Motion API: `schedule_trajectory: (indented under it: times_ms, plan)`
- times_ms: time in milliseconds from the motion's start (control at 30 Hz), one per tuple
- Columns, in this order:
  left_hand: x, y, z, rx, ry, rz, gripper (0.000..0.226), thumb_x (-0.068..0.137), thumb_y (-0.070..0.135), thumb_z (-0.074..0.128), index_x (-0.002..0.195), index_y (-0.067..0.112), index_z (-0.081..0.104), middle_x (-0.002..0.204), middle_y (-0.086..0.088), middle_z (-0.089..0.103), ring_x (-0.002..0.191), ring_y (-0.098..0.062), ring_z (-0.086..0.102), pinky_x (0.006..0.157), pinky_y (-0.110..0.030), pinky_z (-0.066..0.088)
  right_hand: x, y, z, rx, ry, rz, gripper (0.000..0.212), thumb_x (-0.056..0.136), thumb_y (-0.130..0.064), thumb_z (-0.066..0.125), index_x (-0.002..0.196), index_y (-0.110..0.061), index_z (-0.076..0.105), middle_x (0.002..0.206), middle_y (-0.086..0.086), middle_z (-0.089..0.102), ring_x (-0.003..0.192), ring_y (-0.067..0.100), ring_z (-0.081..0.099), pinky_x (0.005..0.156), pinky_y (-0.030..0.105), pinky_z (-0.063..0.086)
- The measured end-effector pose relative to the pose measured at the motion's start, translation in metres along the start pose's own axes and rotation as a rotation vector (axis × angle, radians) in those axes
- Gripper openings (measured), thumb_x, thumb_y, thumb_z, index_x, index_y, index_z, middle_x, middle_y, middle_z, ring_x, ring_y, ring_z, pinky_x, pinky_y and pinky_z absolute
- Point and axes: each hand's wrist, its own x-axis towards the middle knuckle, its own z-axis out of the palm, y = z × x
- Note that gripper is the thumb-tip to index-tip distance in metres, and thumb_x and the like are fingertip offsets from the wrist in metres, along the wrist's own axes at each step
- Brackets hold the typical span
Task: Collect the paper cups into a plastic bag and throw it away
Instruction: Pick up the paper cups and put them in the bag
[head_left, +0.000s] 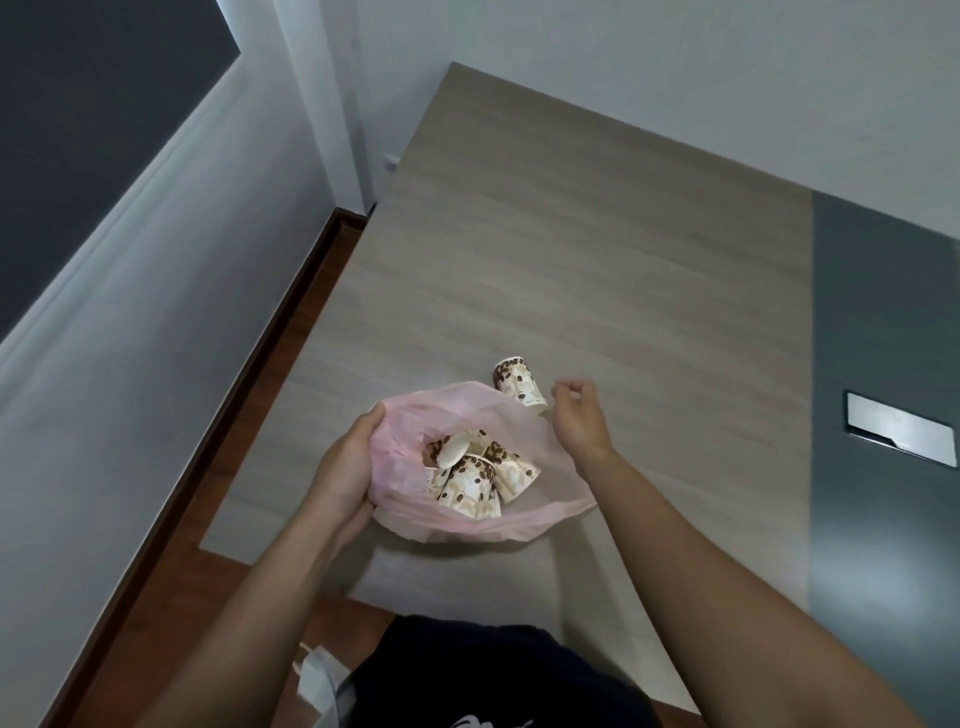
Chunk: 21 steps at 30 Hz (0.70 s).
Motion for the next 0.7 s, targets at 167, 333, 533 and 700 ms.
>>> schedule_trajectory:
  times_ms: [167, 333, 533, 700]
  plan:
    - [-0.004, -0.001, -0.001, 0.026, 0.013, 0.007, 0.046, 0.114, 0.046, 0.057, 0.126, 0.01, 0.083, 0.119, -0.016, 0.087, 0.106, -0.027, 0.086, 0.094, -0.041, 0.061, 0.01, 0.019, 0.01, 0.15, -0.168, 0.194, 0.042, 0.117, -0.024, 0.046, 0.156, -0.018, 0.059, 0.154, 0.005, 0.062, 0.142, 0.027, 0.06, 0.126, 0.051, 0.047]
    - [-0.006, -0.001, -0.01, 0.029, -0.015, -0.025, 0.052, 0.115, 0.048, 0.055, 0.138, 0.008, 0.077, 0.13, -0.019, 0.084, 0.128, -0.036, 0.077, 0.119, -0.051, 0.055, 0.008, 0.016, 0.022, 0.151, -0.237, 0.192, 0.048, 0.115, -0.012, 0.045, 0.159, -0.023, 0.062, 0.154, 0.001, 0.061, 0.141, 0.024, 0.057, 0.129, 0.049, 0.043]
    - [-0.007, 0.005, -0.014, 0.008, -0.108, 0.04, 0.056, 0.112, 0.056, 0.057, 0.138, 0.012, 0.08, 0.137, -0.017, 0.081, 0.128, -0.03, 0.079, 0.112, -0.045, 0.055, -0.002, 0.01, 0.021, 0.244, 0.102, 0.013, 0.032, 0.113, -0.026, 0.054, 0.113, -0.022, 0.087, 0.106, 0.006, 0.079, 0.081, 0.018, 0.062, 0.063, 0.031, 0.044]
    - [-0.007, 0.006, -0.006, -0.033, -0.134, 0.071, 0.06, 0.114, 0.06, 0.051, 0.145, 0.014, 0.074, 0.138, -0.017, 0.081, 0.13, -0.031, 0.078, 0.11, -0.046, 0.059, -0.036, -0.003, -0.007, 0.259, 0.129, -0.17, 0.03, 0.098, -0.032, 0.059, 0.078, -0.026, 0.082, 0.081, -0.002, 0.077, 0.077, 0.017, 0.066, 0.075, 0.037, 0.056]
